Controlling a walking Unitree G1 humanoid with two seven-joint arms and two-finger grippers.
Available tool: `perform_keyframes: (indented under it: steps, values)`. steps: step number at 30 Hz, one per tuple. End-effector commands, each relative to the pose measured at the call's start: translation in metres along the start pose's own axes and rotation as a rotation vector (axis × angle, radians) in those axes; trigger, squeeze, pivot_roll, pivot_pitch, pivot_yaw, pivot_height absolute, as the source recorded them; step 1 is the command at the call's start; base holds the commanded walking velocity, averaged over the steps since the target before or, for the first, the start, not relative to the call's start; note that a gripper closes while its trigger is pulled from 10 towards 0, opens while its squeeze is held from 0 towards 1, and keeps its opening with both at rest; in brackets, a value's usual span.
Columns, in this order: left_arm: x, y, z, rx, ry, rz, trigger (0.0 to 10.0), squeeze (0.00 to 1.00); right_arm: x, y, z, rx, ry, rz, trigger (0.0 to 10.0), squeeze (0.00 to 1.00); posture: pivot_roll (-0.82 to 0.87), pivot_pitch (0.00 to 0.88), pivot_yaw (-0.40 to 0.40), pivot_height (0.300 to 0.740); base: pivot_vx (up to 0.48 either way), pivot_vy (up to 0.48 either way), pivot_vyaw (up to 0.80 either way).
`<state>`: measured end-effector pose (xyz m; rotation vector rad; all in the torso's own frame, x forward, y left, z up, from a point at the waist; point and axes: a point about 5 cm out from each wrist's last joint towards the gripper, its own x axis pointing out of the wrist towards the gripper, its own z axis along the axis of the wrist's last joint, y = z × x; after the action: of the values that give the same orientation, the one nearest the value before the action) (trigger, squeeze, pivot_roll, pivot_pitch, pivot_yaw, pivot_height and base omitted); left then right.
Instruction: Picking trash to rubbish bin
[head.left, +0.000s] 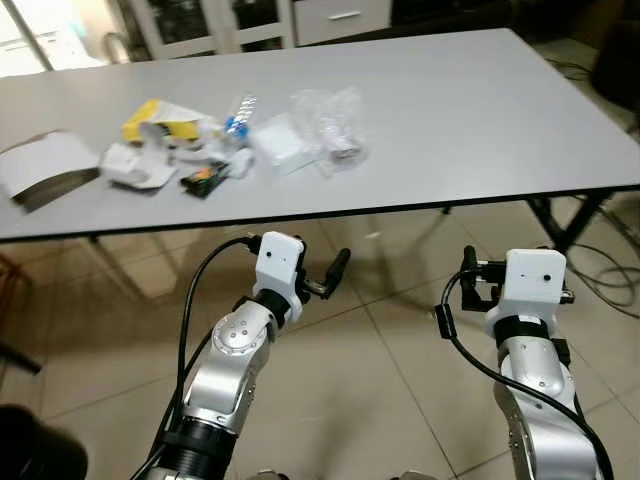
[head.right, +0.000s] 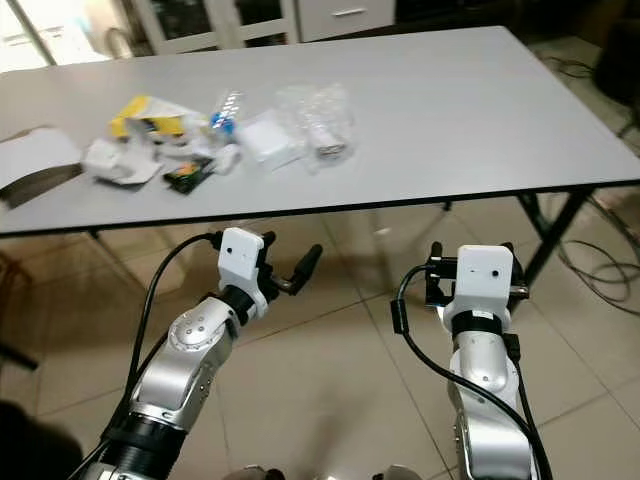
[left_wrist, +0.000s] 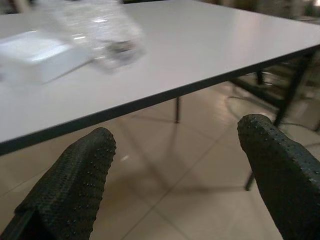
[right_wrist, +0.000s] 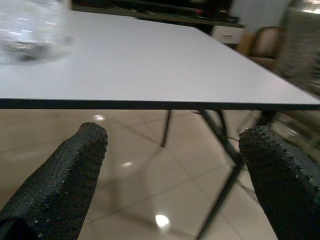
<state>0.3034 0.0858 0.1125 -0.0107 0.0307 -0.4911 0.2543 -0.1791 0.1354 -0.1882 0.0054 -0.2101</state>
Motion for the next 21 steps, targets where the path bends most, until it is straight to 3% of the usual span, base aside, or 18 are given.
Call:
perform_keyframes:
  steps: [1,10,21]
  values:
    - [-0.0025,0.0055,-0.0020,0.000,0.012,0.022,10.0,0.00,-0.0002,0.0040,0.0053,0.003,-0.023,0.013,10.0,0.05,-0.11,0.103,0.078,0.740,0.000,0.000,0.52]
    - [-0.0005,0.0076,0.0048,0.014,-0.011,0.024,10.0,0.00,0.0002,0.0039,0.0047,0.009,-0.024,0.013,10.0,0.04,-0.11,0.100,0.081,0.740,0.000,0.000,0.07]
    - [-0.0005,0.0053,0.0061,0.016,-0.019,0.013,10.0,0.00,0.0005,0.0056,0.0054,0.003,-0.031,0.018,10.0,0.04,-0.11,0.099,0.082,0.740,0.404,0.000,0.00]
